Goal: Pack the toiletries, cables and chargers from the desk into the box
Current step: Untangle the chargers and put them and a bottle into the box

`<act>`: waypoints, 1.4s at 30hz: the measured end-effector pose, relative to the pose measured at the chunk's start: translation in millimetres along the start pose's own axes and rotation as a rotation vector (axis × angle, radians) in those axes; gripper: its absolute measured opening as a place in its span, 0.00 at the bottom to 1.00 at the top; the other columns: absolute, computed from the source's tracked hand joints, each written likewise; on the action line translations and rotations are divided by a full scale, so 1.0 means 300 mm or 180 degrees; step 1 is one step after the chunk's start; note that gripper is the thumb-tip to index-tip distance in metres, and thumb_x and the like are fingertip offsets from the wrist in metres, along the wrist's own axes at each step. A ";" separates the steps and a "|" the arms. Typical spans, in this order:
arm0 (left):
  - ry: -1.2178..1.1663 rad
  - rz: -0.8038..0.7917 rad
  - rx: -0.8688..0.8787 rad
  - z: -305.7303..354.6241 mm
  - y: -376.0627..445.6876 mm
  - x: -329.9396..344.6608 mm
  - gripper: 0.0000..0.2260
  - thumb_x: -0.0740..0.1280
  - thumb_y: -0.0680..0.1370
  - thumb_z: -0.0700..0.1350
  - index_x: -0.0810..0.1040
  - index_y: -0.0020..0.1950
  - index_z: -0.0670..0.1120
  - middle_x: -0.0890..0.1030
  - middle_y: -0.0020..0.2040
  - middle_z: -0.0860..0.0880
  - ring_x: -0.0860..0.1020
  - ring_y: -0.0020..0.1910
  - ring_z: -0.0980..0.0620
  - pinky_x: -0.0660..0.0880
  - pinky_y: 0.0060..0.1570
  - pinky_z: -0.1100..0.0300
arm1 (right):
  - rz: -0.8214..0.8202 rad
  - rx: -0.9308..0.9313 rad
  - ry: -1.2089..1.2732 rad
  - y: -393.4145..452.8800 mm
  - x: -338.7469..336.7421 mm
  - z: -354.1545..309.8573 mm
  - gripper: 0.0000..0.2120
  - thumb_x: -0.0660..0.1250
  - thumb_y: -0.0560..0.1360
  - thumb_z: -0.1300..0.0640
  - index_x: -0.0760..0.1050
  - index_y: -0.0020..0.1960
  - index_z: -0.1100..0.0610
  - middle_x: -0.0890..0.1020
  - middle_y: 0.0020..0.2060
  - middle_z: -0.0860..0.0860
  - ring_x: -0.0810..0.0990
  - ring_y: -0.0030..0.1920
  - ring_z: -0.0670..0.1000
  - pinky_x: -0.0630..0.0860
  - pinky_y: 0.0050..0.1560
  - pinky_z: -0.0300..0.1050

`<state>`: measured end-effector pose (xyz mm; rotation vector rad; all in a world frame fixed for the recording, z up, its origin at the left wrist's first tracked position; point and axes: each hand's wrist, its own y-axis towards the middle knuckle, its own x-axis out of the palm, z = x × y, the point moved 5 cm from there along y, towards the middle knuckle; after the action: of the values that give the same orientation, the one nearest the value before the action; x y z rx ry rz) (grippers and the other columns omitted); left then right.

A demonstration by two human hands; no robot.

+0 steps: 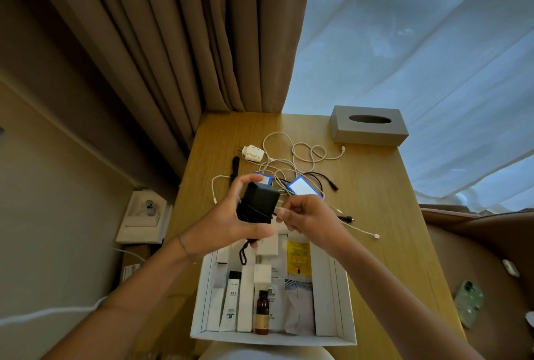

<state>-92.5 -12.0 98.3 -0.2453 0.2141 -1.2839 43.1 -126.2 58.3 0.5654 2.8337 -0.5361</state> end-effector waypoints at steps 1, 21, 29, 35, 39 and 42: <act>0.0011 -0.0051 -0.0088 -0.009 -0.001 -0.001 0.37 0.75 0.72 0.35 0.61 0.73 0.56 0.73 0.62 0.35 0.82 0.43 0.45 0.81 0.44 0.50 | 0.0072 -0.0004 -0.0115 -0.011 0.001 0.001 0.08 0.69 0.79 0.55 0.82 0.44 0.58 0.78 0.29 0.46 0.73 0.28 0.39 0.72 0.33 0.31; 0.1848 0.0001 -0.0493 -0.156 0.077 0.101 0.18 0.73 0.65 0.66 0.79 0.46 0.55 0.83 0.41 0.53 0.81 0.40 0.57 0.79 0.45 0.52 | 0.0059 -0.0537 -0.0891 -0.085 0.011 -0.080 0.05 0.73 0.74 0.63 0.83 0.43 0.54 0.84 0.31 0.47 0.83 0.35 0.43 0.81 0.45 0.38; 0.1235 0.0067 -0.0280 -0.194 0.055 0.096 0.08 0.72 0.75 0.54 0.80 0.52 0.56 0.82 0.36 0.60 0.80 0.33 0.63 0.73 0.28 0.70 | -0.0010 -0.0285 -0.0760 -0.043 0.030 -0.025 0.09 0.71 0.77 0.49 0.81 0.57 0.49 0.83 0.47 0.45 0.81 0.46 0.44 0.81 0.49 0.44; 0.0768 -0.0046 -0.0567 -0.299 0.027 0.126 0.24 0.73 0.71 0.60 0.68 0.63 0.58 0.83 0.46 0.50 0.82 0.37 0.54 0.79 0.34 0.58 | 0.0014 0.0106 -0.0629 -0.051 0.063 0.095 0.09 0.70 0.77 0.45 0.83 0.53 0.47 0.86 0.43 0.44 0.85 0.42 0.46 0.85 0.46 0.48; 0.0790 -0.0161 -0.0684 -0.361 0.010 0.129 0.30 0.70 0.74 0.63 0.63 0.72 0.60 0.82 0.49 0.51 0.81 0.40 0.52 0.80 0.39 0.57 | 0.0042 0.0135 -0.0666 -0.044 0.033 0.155 0.06 0.69 0.78 0.48 0.83 0.53 0.46 0.85 0.44 0.41 0.82 0.47 0.39 0.81 0.46 0.37; 0.0955 0.0086 -0.0811 -0.404 0.002 0.104 0.22 0.66 0.79 0.58 0.69 0.72 0.55 0.83 0.48 0.53 0.81 0.44 0.57 0.80 0.45 0.57 | -0.0013 0.0290 -0.0983 -0.019 0.001 0.193 0.08 0.67 0.80 0.51 0.83 0.56 0.49 0.85 0.47 0.43 0.82 0.50 0.44 0.80 0.50 0.41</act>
<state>-119.0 -49.4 -18.1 -0.2649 0.6373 -1.2628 47.6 -153.3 7.2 0.4483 2.5295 -0.6911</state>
